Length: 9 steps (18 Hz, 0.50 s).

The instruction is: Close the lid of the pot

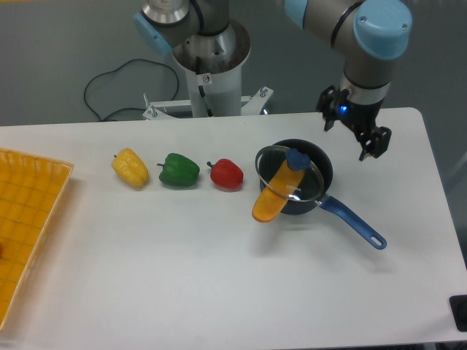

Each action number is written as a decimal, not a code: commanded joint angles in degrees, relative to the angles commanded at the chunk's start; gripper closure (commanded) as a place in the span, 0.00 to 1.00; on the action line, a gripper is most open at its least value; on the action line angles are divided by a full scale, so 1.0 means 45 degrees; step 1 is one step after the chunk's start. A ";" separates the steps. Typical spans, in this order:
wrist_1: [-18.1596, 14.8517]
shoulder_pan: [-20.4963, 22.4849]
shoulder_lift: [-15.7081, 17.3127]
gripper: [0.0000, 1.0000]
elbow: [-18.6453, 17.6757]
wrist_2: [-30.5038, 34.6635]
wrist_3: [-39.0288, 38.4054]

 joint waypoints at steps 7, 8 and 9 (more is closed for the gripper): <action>-0.0058 0.0411 0.0195 0.00 -0.0039 -0.0195 0.0020; -0.0059 0.0392 0.0196 0.00 -0.0039 -0.0195 0.0020; -0.0059 0.0372 0.0234 0.00 -0.0058 -0.0195 0.0020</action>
